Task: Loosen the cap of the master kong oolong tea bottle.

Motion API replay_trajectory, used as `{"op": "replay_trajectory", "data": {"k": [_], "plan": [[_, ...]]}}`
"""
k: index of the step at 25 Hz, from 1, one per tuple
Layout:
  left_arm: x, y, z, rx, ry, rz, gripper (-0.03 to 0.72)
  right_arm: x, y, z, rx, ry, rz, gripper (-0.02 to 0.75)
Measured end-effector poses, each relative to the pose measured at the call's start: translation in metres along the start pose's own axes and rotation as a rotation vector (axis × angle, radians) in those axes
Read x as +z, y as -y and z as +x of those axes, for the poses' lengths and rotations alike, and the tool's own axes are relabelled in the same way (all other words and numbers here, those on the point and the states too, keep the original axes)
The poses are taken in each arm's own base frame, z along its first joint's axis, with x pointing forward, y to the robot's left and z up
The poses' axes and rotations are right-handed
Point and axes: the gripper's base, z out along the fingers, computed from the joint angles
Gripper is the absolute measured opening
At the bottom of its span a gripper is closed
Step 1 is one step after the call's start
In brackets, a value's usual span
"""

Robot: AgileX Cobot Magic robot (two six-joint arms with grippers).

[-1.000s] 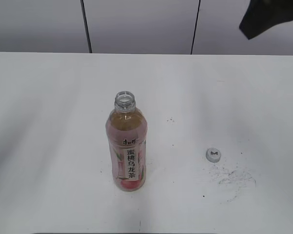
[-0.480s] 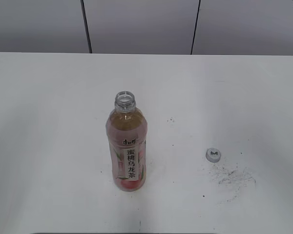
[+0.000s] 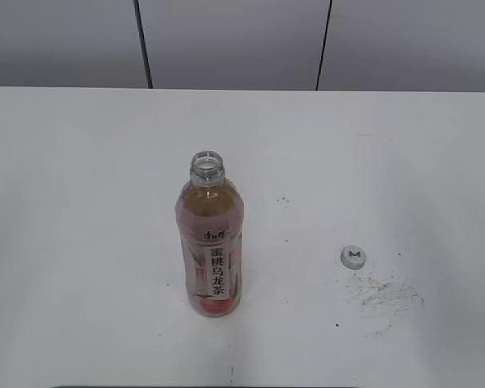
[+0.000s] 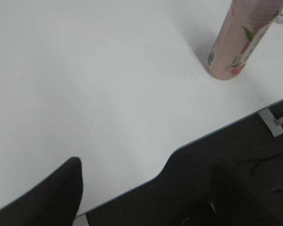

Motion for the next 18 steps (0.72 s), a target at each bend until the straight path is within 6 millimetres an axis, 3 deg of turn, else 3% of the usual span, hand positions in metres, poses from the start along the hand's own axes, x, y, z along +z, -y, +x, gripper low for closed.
{"op": "replay_trajectory", "data": {"k": [5, 10, 14, 18], "plan": [[-0.008, 0.0, 0.024, -0.005, 0.136, 0.019, 0.499, -0.002, -0.01, 0.062, 0.06, 0.056, 0.008, 0.582], [-0.011, 0.0, 0.026, -0.007, 0.21, 0.023, 0.498, -0.001, -0.017, 0.108, 0.085, 0.156, 0.032, 0.582], [-0.006, 0.001, 0.022, 0.0, 0.262, 0.026, 0.496, 0.003, -0.02, 0.126, 0.088, 0.303, 0.052, 0.582], [-0.006, 0.003, 0.021, -0.005, 0.273, 0.041, 0.489, 0.006, -0.021, 0.132, 0.087, 0.346, 0.058, 0.582]]}}
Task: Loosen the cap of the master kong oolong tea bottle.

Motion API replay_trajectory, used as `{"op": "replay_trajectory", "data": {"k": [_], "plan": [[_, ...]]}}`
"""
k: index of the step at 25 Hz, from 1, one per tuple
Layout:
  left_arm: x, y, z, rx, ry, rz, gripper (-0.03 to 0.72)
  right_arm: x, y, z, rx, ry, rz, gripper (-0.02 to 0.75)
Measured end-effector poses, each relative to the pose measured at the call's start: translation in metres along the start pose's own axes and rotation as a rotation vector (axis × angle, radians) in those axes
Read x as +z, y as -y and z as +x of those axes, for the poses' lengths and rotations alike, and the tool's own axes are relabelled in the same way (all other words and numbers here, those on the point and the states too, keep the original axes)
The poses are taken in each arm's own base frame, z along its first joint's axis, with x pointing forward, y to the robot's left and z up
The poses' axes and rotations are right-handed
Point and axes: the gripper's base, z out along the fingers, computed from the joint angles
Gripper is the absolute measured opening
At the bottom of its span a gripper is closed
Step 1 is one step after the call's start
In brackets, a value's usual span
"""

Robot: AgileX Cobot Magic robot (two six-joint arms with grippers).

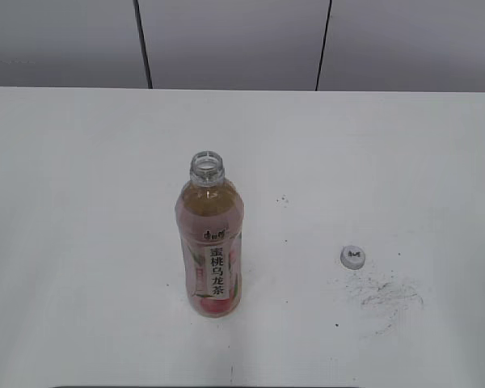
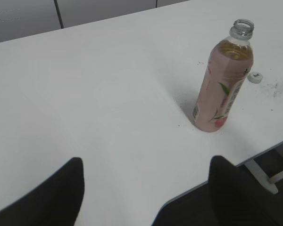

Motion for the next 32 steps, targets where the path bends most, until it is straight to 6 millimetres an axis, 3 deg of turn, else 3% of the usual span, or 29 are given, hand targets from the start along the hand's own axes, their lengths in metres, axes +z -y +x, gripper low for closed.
{"op": "replay_trajectory", "data": {"k": [23, 32], "plan": [[0.0, 0.0033, -0.0003, -0.022, 0.004, 0.037, 0.473, -0.0003, 0.0004, -0.0006, 0.01, 0.01, 0.011, 0.582], [-0.0002, 0.0023, 0.0001, -0.132, 0.005, -0.191, 0.469, -0.0078, 0.0035, 0.0045, 0.217, 0.041, 0.281, 0.582]]}}
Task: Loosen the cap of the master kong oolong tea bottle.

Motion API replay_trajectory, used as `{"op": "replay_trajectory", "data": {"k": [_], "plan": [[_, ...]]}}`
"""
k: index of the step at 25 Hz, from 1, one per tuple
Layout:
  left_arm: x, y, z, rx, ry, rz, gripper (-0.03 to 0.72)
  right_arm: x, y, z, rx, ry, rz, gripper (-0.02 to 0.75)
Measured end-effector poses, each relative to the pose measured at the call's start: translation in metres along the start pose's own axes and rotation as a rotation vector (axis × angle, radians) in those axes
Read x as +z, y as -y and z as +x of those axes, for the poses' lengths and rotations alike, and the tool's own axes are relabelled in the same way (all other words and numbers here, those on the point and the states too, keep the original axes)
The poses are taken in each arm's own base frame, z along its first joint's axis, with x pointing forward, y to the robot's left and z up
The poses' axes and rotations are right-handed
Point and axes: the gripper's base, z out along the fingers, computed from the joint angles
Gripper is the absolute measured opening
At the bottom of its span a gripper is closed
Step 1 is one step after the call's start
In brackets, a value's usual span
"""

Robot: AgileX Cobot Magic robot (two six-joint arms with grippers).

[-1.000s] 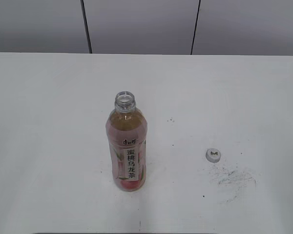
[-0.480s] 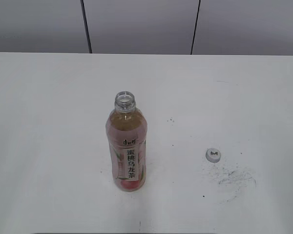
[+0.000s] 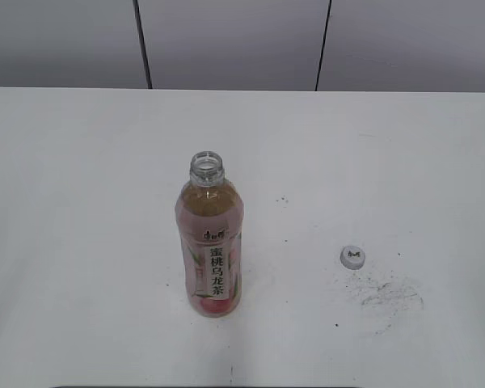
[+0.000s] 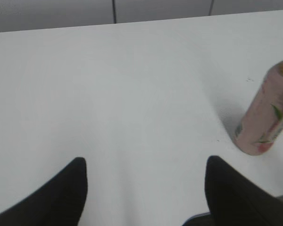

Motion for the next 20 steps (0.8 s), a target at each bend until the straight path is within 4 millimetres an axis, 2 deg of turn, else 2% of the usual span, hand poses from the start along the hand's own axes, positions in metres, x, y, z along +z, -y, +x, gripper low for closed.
{"op": "replay_trajectory", "data": {"k": [7, 12, 20], "plan": [[-0.002, 0.0, 0.001, -0.067, 0.015, -0.139, 0.458, -0.016, -0.001, 0.011, 0.046, 0.123, 0.08, 0.582], [-0.015, 0.002, 0.008, -0.065, 0.098, -0.147, 0.449, -0.016, -0.001, 0.011, 0.046, 0.125, 0.08, 0.582], [-0.015, 0.002, 0.008, -0.066, 0.101, -0.144, 0.445, -0.016, -0.001, 0.011, 0.046, 0.124, 0.08, 0.582]]}}
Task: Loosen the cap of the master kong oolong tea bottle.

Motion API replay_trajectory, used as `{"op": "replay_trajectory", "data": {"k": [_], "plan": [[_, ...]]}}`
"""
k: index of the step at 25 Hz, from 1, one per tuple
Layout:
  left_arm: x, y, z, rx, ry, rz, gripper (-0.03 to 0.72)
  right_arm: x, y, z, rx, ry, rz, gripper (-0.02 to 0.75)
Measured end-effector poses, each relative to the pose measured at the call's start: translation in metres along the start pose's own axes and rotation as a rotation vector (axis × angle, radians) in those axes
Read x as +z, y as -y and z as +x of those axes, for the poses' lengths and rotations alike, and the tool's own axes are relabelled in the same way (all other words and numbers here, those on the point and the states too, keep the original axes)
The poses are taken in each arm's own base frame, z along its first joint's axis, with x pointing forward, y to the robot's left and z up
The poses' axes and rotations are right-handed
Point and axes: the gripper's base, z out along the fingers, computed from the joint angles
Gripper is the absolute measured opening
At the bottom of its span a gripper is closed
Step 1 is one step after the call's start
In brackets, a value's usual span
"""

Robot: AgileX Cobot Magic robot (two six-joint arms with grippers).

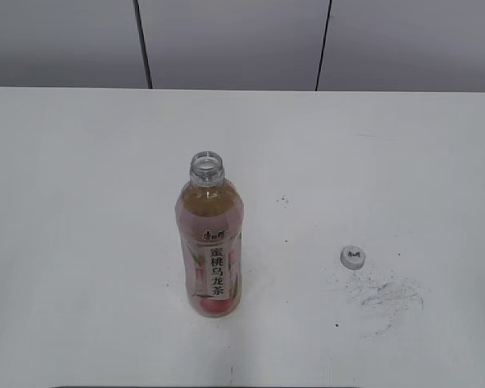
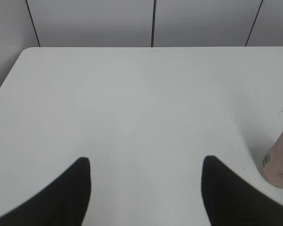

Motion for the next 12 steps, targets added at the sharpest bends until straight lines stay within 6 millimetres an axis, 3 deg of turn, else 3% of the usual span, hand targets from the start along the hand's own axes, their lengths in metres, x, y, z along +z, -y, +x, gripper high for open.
{"op": "replay_trajectory", "data": {"k": [12], "plan": [[0.0, 0.0001, 0.0, 0.0, 0.0, 0.001, 0.445, 0.0, 0.0, 0.0, 0.0, 0.0, 0.0, 0.582]]}}
